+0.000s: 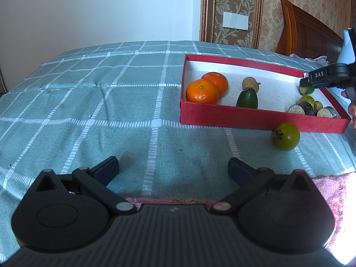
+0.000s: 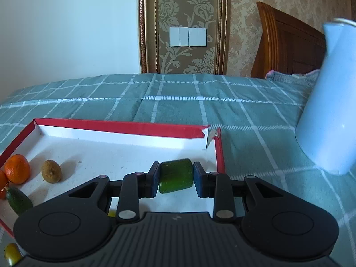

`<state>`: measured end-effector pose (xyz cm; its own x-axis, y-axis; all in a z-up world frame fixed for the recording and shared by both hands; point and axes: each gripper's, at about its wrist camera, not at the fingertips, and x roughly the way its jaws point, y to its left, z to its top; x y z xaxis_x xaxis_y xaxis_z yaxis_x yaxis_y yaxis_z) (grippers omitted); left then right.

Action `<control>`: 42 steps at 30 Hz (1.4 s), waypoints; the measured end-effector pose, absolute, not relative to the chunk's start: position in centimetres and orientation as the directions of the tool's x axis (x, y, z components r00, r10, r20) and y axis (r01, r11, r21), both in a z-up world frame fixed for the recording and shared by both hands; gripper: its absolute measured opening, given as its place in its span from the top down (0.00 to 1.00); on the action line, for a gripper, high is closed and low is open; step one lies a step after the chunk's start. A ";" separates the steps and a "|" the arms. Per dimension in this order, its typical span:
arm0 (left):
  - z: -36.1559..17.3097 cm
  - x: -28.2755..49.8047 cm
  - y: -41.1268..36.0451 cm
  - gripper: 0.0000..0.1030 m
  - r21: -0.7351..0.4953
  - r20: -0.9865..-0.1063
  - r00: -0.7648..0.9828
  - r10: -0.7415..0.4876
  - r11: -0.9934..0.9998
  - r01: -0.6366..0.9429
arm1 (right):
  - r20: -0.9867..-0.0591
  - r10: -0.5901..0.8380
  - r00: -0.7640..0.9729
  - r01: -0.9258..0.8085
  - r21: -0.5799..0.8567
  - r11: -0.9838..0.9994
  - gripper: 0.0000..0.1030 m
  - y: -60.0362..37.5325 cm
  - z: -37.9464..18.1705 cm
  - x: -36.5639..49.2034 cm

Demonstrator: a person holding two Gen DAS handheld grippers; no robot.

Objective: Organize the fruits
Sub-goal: 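Lower the cucumber piece into the red tray and open the right gripper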

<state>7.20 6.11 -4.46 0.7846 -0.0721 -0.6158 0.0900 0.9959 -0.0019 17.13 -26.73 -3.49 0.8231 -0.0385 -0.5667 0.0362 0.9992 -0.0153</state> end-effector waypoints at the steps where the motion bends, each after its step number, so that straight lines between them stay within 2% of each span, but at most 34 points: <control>1: -4.5 7.2 6.1 0.00 -0.002 -0.616 0.785 -0.072 0.996 0.090 | -0.561 -0.025 0.828 0.021 -0.014 1.000 0.70 -26.6 -3.4 17.2; 14: -4.5 7.2 6.1 0.00 -0.002 -0.616 0.785 -0.072 0.996 0.090 | -0.570 -0.034 0.821 -0.035 -0.109 0.993 0.70 -24.5 -3.6 18.2; 29: -4.5 7.2 6.1 0.00 -0.002 -0.616 0.785 -0.073 0.996 0.090 | -0.580 -0.040 0.814 -0.023 -0.101 0.995 0.70 -24.4 -3.9 17.6; 42: -4.5 7.2 6.1 0.00 -0.003 -0.616 0.785 -0.073 0.996 0.090 | -0.575 0.031 0.818 -0.088 -0.072 0.993 0.69 -25.6 -3.6 17.0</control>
